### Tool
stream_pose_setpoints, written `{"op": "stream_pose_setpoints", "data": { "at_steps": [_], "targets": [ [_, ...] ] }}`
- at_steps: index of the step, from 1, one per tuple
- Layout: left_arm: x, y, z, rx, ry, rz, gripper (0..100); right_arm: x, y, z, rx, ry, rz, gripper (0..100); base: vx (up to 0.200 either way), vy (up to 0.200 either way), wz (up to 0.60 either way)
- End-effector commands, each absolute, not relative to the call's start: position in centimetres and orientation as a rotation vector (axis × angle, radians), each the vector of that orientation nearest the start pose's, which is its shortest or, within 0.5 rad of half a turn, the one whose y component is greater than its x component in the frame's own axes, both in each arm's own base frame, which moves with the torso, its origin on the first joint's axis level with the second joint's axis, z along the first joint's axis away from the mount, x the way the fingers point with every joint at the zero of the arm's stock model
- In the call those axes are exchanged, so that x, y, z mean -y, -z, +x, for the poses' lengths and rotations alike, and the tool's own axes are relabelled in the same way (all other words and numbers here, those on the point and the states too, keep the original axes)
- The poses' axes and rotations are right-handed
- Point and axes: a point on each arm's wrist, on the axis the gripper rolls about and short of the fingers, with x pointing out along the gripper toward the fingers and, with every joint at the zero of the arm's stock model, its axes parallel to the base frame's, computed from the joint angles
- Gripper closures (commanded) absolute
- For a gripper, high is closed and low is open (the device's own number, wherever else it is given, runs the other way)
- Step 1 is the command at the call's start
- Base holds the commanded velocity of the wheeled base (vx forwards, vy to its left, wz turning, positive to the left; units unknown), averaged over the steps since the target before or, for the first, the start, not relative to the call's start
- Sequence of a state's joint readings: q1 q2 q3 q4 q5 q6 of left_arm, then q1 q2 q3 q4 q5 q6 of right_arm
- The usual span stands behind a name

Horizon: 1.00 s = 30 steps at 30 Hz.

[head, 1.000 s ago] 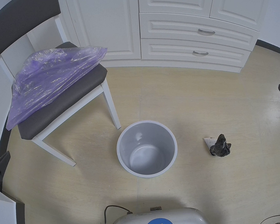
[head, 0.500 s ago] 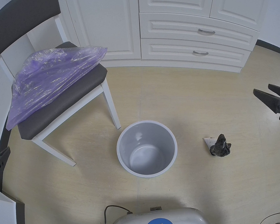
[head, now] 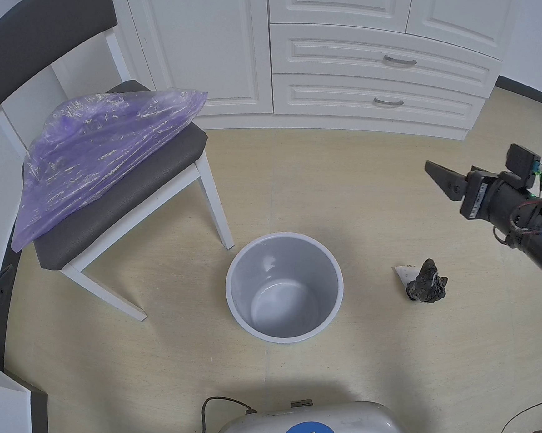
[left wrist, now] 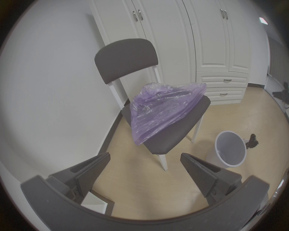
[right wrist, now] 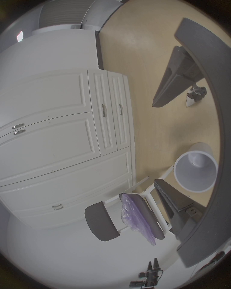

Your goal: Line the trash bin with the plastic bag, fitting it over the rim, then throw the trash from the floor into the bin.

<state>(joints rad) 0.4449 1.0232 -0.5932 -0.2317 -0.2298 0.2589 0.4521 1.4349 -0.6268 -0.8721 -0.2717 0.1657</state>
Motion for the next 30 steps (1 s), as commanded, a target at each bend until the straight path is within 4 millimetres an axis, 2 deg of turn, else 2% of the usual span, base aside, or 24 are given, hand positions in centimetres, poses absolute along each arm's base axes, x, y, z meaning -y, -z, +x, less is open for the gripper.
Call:
{"op": "stream_pose_setpoints", "data": {
  "at_steps": [1, 8, 13, 15, 16, 17, 19, 25, 30],
  "targets": [
    [-7.8, -22.2, 14.0, -0.273, -0.195, 0.138, 0, -13.1, -21.5, 23.2, -0.001, -0.213, 0.202, 0, 0.0, 0.0, 0.0],
    [-8.9, -22.4, 15.4, -0.287, -0.21, 0.043, 0, -13.3, -22.2, 23.1, -0.036, -0.192, 0.216, 0, 0.0, 0.0, 0.0],
    [-9.7, -22.3, 16.7, -0.3, -0.215, -0.019, 0, -14.2, -23.7, 23.3, -0.1, -0.199, 0.322, 0, 0.0, 0.0, 0.0],
    [-10.3, -22.2, 17.7, -0.31, -0.219, -0.061, 0, -14.7, -25.6, 23.7, -0.145, -0.156, 0.441, 0, 0.0, 0.0, 0.0],
    [-10.3, -22.2, 17.7, -0.31, -0.219, -0.061, 0, -14.7, -25.6, 23.7, -0.145, -0.156, 0.441, 0, 0.0, 0.0, 0.0],
    [-10.7, -22.3, 18.3, -0.308, -0.222, -0.089, 0, -14.8, -26.8, 23.9, -0.184, -0.123, 0.501, 0, 0.0, 0.0, 0.0],
    [-11.0, -22.3, 18.7, -0.297, -0.224, -0.114, 0, -14.7, -27.7, 23.9, -0.213, -0.106, 0.54, 0, 0.0, 0.0, 0.0],
    [-11.7, -21.9, 19.8, -0.279, -0.229, -0.127, 0, -14.7, -27.8, 23.8, -0.229, -0.099, 0.551, 0, 0.0, 0.0, 0.0],
    [-13.0, -20.7, 21.3, -0.287, -0.239, -0.134, 0, -14.8, -27.9, 23.9, -0.227, -0.101, 0.552, 0, 0.0, 0.0, 0.0]
  ]
}}
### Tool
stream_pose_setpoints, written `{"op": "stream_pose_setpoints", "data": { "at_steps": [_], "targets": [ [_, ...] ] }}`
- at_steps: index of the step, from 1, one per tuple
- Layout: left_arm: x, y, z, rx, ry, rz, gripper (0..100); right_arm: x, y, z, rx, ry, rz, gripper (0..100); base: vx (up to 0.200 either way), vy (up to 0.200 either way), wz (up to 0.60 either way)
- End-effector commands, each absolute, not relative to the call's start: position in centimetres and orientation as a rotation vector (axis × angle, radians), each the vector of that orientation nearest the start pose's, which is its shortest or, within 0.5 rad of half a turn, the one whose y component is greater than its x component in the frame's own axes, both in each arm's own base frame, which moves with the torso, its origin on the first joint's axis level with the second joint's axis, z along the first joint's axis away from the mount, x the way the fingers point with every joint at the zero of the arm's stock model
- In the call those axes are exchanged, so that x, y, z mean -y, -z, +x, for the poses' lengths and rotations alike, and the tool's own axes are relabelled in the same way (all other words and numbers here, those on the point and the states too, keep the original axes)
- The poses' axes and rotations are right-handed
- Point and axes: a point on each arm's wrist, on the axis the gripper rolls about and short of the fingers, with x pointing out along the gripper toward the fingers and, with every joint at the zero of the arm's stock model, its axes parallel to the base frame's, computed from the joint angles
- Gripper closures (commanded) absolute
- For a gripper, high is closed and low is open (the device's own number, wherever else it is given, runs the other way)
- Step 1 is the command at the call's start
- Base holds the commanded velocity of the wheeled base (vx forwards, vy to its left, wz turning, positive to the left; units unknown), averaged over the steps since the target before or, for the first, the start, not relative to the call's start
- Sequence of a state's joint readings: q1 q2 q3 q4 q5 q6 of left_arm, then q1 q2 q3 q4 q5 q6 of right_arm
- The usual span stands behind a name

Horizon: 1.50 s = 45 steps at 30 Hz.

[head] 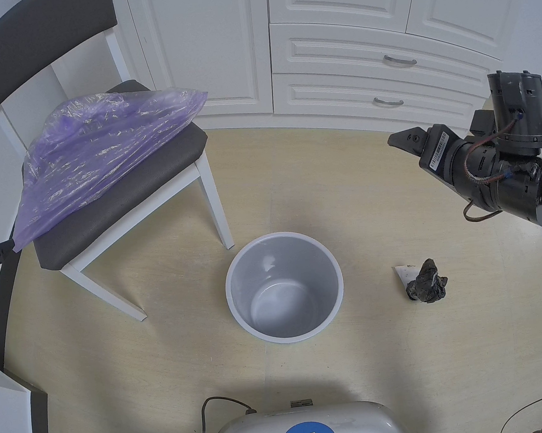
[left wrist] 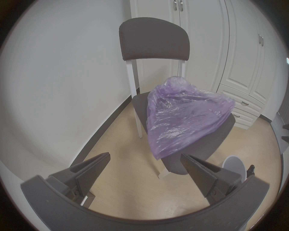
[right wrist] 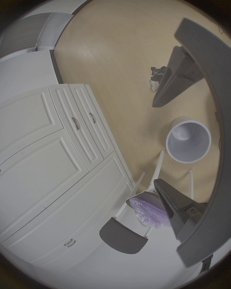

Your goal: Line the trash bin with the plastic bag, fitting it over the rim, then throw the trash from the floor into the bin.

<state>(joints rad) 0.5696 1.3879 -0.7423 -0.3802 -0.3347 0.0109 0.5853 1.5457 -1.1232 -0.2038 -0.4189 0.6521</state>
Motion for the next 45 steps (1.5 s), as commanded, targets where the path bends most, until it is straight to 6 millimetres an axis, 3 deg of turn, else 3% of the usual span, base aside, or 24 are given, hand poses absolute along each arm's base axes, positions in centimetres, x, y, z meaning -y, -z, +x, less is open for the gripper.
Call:
{"op": "stream_pose_setpoints", "data": {
  "at_steps": [1, 9, 20, 29, 40, 45],
  "targets": [
    [-13.1, -20.5, 21.5, -0.285, -0.241, -0.133, 0, -14.8, -27.9, 23.9, -0.227, -0.101, 0.554, 0, 0.0, 0.0, 0.0],
    [-13.7, -20.1, 23.0, -0.237, -0.238, -0.177, 0, -14.9, -27.9, 24.0, -0.228, -0.099, 0.555, 0, 0.0, 0.0, 0.0],
    [-13.5, -19.9, 23.5, -0.242, -0.22, -0.18, 0, -15.0, -27.9, 24.1, -0.227, -0.099, 0.555, 0, 0.0, 0.0, 0.0],
    [-12.6, -20.8, 22.4, -0.222, -0.21, -0.169, 0, -14.9, -28.1, 23.9, -0.222, -0.104, 0.558, 0, 0.0, 0.0, 0.0],
    [-13.8, -19.1, 25.1, -0.265, -0.214, -0.227, 0, -15.1, -27.9, 24.0, -0.226, -0.104, 0.554, 0, 0.0, 0.0, 0.0],
    [-14.1, -19.4, 26.1, -0.249, -0.214, -0.285, 0, -15.0, -27.9, 24.0, -0.227, -0.101, 0.553, 0, 0.0, 0.0, 0.0]
  ]
}}
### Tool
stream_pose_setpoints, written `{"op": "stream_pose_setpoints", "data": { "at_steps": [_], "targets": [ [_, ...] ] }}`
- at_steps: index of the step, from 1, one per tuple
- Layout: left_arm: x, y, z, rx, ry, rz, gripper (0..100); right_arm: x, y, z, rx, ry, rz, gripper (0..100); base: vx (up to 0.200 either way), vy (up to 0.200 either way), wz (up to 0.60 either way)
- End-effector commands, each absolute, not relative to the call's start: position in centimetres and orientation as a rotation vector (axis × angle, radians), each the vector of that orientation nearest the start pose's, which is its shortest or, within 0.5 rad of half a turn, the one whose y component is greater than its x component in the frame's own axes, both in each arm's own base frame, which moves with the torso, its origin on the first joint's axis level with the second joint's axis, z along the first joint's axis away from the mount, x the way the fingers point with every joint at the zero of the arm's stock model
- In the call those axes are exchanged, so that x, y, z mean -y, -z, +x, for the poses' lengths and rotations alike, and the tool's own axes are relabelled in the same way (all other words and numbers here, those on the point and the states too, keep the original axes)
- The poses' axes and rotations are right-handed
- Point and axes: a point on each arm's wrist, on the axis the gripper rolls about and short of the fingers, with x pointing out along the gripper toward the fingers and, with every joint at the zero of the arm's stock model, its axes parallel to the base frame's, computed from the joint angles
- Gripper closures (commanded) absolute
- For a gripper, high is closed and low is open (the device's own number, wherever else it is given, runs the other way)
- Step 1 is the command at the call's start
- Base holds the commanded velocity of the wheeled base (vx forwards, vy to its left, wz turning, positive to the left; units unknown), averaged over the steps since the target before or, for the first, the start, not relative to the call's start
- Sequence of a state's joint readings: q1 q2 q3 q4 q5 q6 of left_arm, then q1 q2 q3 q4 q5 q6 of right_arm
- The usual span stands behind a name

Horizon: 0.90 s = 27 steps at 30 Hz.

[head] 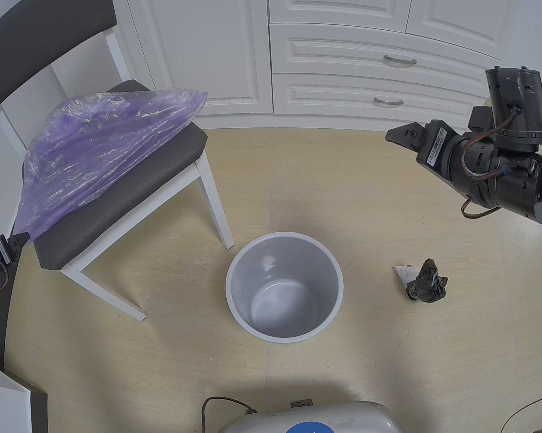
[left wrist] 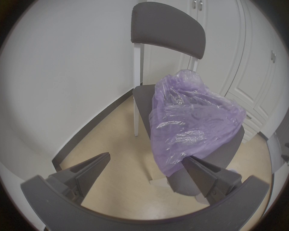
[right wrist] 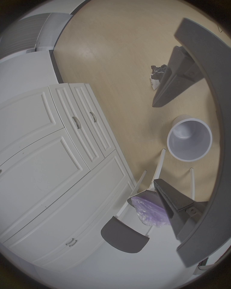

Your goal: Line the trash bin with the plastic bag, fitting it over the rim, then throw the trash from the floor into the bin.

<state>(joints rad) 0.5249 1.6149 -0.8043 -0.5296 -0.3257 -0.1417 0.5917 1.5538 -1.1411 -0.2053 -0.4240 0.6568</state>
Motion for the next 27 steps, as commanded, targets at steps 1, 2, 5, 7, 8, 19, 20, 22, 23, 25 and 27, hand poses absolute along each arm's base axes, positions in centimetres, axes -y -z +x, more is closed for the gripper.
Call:
{"op": "stream_pose_setpoints", "data": {
  "at_steps": [1, 2, 5, 7, 8, 19, 20, 22, 23, 25, 27],
  "targets": [
    [-14.1, -19.6, 26.1, -0.239, -0.215, -0.298, 0, -15.0, -27.9, 24.0, -0.225, -0.101, 0.554, 0, 0.0, 0.0, 0.0],
    [-14.1, -19.7, 26.2, -0.235, -0.215, -0.307, 0, -15.0, -27.9, 24.0, -0.225, -0.101, 0.554, 0, 0.0, 0.0, 0.0],
    [-14.0, -20.8, 26.0, -0.194, -0.218, -0.351, 0, -15.0, -28.0, 23.9, -0.223, -0.102, 0.555, 0, 0.0, 0.0, 0.0],
    [-13.9, -21.3, 25.8, -0.175, -0.218, -0.362, 0, -15.0, -28.0, 23.9, -0.223, -0.102, 0.555, 0, 0.0, 0.0, 0.0],
    [-13.8, -21.4, 25.7, -0.17, -0.218, -0.366, 0, -15.0, -28.0, 23.9, -0.223, -0.104, 0.555, 0, 0.0, 0.0, 0.0],
    [-12.7, -22.3, 25.6, -0.145, -0.183, -0.403, 0, -14.9, -28.1, 23.9, -0.22, -0.102, 0.554, 0, 0.0, 0.0, 0.0],
    [-12.7, -22.3, 25.6, -0.145, -0.183, -0.403, 0, -14.9, -28.1, 23.9, -0.22, -0.102, 0.554, 0, 0.0, 0.0, 0.0],
    [-12.7, -21.6, 26.1, -0.168, -0.177, -0.408, 0, -15.0, -27.9, 23.9, -0.223, -0.101, 0.551, 0, 0.0, 0.0, 0.0],
    [-12.8, -21.2, 26.4, -0.181, -0.179, -0.411, 0, -15.0, -28.0, 23.9, -0.221, -0.102, 0.553, 0, 0.0, 0.0, 0.0],
    [-13.0, -20.6, 26.8, -0.196, -0.181, -0.411, 0, -15.0, -28.0, 23.8, -0.221, -0.103, 0.553, 0, 0.0, 0.0, 0.0],
    [-13.2, -20.4, 27.0, -0.191, -0.18, -0.411, 0, -14.9, -28.0, 23.8, -0.221, -0.103, 0.551, 0, 0.0, 0.0, 0.0]
  ]
}}
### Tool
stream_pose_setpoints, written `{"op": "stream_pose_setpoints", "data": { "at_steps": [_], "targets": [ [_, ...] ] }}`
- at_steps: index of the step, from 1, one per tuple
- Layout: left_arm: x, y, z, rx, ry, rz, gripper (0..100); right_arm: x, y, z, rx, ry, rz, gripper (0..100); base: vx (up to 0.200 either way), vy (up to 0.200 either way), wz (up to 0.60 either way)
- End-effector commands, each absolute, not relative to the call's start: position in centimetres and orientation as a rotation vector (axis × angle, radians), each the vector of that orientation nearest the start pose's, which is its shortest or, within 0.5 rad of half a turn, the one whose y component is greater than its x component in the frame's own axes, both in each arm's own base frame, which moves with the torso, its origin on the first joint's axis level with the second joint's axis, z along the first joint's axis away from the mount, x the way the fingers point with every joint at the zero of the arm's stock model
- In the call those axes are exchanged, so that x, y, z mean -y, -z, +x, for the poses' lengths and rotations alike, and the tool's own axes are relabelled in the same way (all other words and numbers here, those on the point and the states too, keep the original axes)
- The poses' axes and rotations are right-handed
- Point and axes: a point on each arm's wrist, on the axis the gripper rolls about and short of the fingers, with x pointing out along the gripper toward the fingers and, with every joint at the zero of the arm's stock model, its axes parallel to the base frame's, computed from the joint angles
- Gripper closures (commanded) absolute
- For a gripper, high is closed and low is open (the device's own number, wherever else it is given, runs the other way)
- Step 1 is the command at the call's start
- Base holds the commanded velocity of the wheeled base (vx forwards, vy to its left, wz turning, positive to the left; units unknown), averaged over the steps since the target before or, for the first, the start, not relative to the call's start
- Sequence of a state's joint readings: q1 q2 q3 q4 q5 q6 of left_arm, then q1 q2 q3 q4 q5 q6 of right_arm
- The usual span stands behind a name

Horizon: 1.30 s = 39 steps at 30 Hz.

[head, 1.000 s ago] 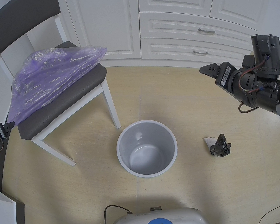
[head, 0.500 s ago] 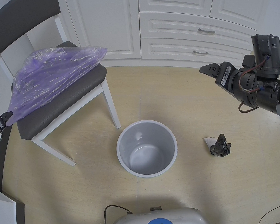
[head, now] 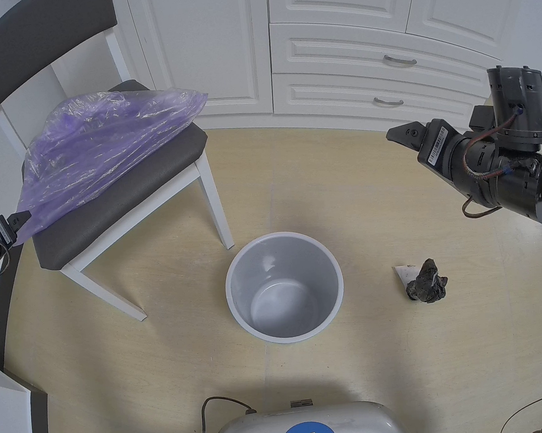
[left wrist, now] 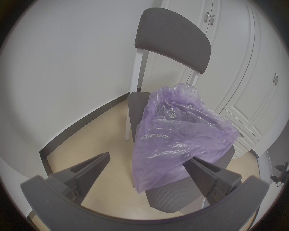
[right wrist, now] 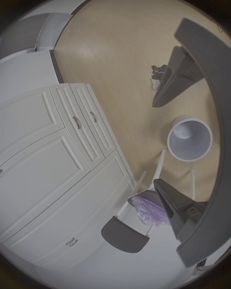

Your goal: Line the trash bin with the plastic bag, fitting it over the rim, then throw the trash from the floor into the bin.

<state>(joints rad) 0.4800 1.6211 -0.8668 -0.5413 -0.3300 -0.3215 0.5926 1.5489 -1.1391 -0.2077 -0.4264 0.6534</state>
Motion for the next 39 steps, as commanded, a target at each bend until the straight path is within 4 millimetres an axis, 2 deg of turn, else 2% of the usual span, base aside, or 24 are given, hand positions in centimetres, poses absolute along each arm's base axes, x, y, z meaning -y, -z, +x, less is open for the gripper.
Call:
{"op": "stream_pose_setpoints", "data": {
  "at_steps": [1, 6, 15, 21, 26, 33, 39],
  "targets": [
    [-13.3, -20.0, 27.4, -0.184, -0.178, -0.409, 0, -14.9, -28.0, 23.8, -0.221, -0.103, 0.551, 0, 0.0, 0.0, 0.0],
    [-13.8, -19.3, 28.3, -0.137, -0.17, -0.404, 0, -14.9, -28.0, 23.8, -0.221, -0.102, 0.551, 0, 0.0, 0.0, 0.0],
    [-14.1, -18.7, 28.1, -0.13, -0.117, -0.418, 0, -14.9, -28.0, 23.8, -0.222, -0.101, 0.551, 0, 0.0, 0.0, 0.0],
    [-17.0, -18.2, 27.1, -0.104, -0.046, -0.47, 0, -14.9, -27.9, 23.8, -0.222, -0.103, 0.551, 0, 0.0, 0.0, 0.0],
    [-18.3, -17.2, 26.8, -0.054, -0.03, -0.453, 0, -15.0, -27.8, 23.8, -0.227, -0.101, 0.546, 0, 0.0, 0.0, 0.0],
    [-18.8, -15.0, 27.5, -0.021, 0.002, -0.429, 0, -15.0, -27.8, 23.7, -0.227, -0.105, 0.546, 0, 0.0, 0.0, 0.0],
    [-18.8, -15.2, 27.5, 0.019, 0.029, -0.471, 0, -15.0, -27.9, 23.7, -0.226, -0.107, 0.547, 0, 0.0, 0.0, 0.0]
  ]
}}
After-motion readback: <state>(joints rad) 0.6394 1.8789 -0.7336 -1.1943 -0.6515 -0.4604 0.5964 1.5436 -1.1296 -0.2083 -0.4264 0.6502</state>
